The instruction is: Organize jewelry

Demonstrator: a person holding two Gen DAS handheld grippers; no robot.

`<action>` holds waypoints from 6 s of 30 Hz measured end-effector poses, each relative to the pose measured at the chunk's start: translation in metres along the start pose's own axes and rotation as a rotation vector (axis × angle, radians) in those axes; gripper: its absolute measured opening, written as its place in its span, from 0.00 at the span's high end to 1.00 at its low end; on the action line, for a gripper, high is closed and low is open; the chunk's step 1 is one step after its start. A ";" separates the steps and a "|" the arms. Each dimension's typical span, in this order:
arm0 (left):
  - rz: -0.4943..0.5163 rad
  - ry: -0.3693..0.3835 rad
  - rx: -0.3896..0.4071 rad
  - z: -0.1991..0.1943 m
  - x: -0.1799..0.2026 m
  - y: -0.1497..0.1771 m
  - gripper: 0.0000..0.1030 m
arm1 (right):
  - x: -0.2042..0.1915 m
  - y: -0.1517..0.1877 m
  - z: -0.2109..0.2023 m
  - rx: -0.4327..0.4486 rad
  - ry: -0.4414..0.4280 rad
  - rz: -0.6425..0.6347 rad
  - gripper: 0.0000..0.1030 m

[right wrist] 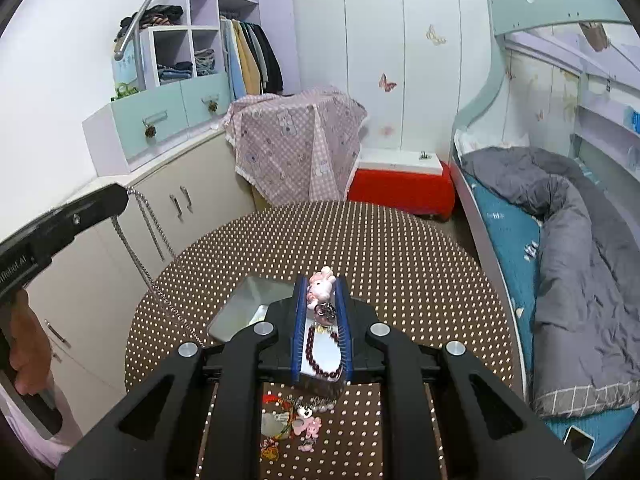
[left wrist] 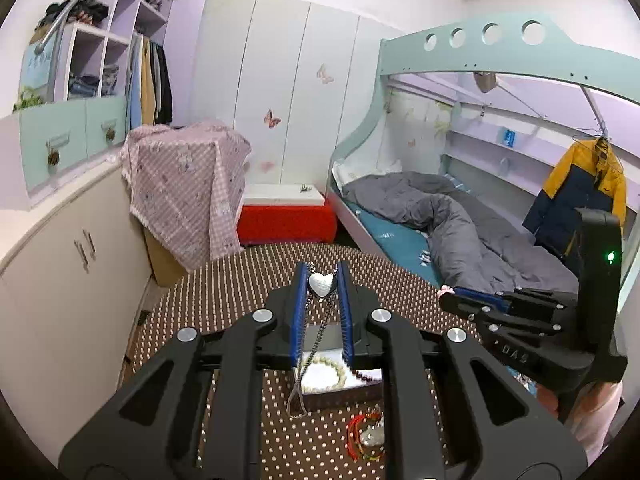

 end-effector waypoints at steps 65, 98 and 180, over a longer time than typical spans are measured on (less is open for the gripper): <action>0.048 0.015 -0.335 0.080 0.011 0.067 0.36 | 0.020 0.021 0.021 -0.112 -0.018 0.099 0.33; 0.218 0.273 -0.543 0.057 0.077 0.185 0.63 | 0.067 0.124 0.019 -0.287 0.073 0.328 0.27; 0.020 0.048 -0.376 0.041 -0.026 0.126 0.91 | -0.018 0.105 0.056 -0.293 0.018 -0.015 0.60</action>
Point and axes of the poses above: each gripper's, at about its wrist camera, not at the fingertips, and z roughly the way its jaws point, x to its right, y to its underside, the point moved 4 cm from there along z, roughly the way its jaws point, and after that the axes turned 6 degrees about -y, right-handed, at the moved point
